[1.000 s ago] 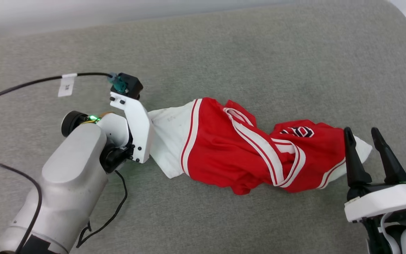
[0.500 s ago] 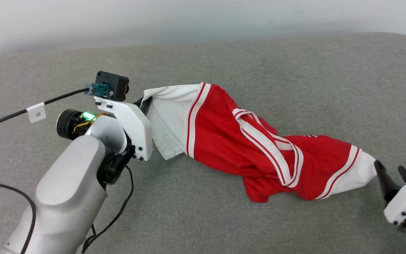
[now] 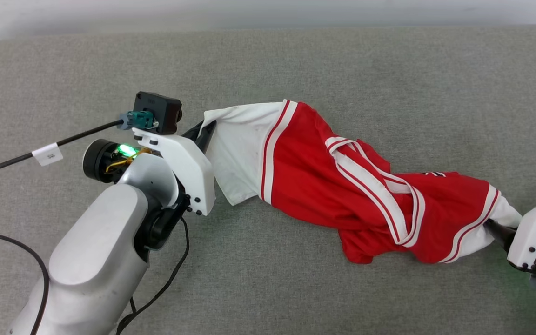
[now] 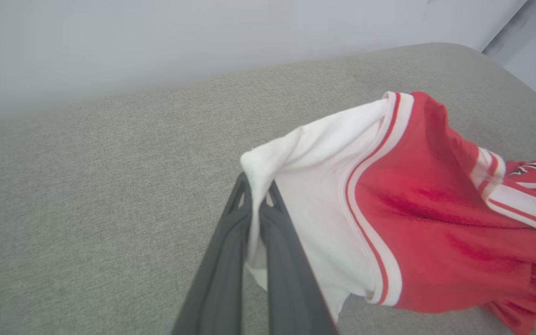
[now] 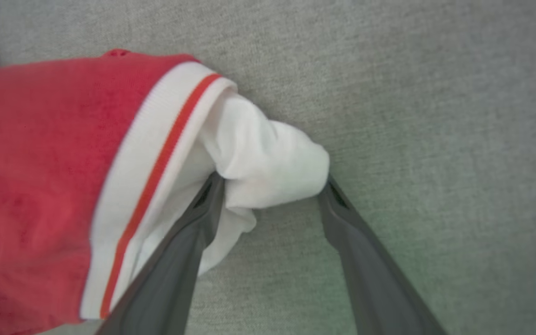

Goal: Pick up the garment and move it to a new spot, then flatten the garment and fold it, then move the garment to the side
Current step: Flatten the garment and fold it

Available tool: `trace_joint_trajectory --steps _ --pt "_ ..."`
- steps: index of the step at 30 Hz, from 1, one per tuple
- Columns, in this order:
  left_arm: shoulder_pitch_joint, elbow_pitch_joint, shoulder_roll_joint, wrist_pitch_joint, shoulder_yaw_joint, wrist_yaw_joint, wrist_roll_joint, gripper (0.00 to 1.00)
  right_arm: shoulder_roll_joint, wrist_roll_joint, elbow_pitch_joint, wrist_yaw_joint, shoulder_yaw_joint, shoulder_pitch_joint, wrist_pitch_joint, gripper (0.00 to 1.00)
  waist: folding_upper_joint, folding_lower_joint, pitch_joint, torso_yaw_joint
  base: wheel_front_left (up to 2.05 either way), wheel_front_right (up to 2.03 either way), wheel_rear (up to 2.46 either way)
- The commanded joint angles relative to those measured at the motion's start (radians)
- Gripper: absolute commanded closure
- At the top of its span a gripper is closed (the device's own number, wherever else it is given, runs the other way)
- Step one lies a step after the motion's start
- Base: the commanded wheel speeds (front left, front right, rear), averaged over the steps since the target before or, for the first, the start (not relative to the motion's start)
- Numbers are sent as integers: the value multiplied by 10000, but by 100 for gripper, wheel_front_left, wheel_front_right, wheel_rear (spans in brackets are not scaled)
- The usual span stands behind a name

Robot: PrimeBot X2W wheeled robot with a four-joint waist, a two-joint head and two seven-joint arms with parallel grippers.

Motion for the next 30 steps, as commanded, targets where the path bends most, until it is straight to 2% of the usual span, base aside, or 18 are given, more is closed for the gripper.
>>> trace_joint_trajectory --steps 1,3,4,5,10,16,21,30 --pt "119 -67 41 -10 -7 46 18 100 79 92 335 -2 219 -20 153 0 -1 0 82 64 0 0 0" --pt "130 -86 47 -21 -22 51 9 100 109 163 773 -3 454 -14 415 0 -1 0 108 92 0 0 0" --pt "134 -85 46 -27 -26 43 -9 100 169 271 963 -2 541 -6 546 58 -1 0 109 101 0 0 0" --pt "145 -76 48 -34 -28 41 -29 100 215 388 1133 -2 629 -12 723 100 -1 0 99 104 0 0 0" --pt "314 57 112 -84 -27 24 -93 100 -204 430 1066 -3 880 -296 396 100 -1 0 -111 38 0 0 0" --pt "280 154 353 -573 261 248 50 100 -747 9 -15 -3 1240 -947 -831 100 -1 0 -643 -153 0 0 0" --pt "-97 343 399 -955 616 461 46 100 -915 -358 -616 -3 1620 -1597 -1230 100 -1 0 -1070 -272 0 0 0" --pt "-2001 1752 110 -1589 1059 406 148 100 -951 -587 11 -5 2368 -4005 -1597 100 -1 0 -973 -239 0 0 0"
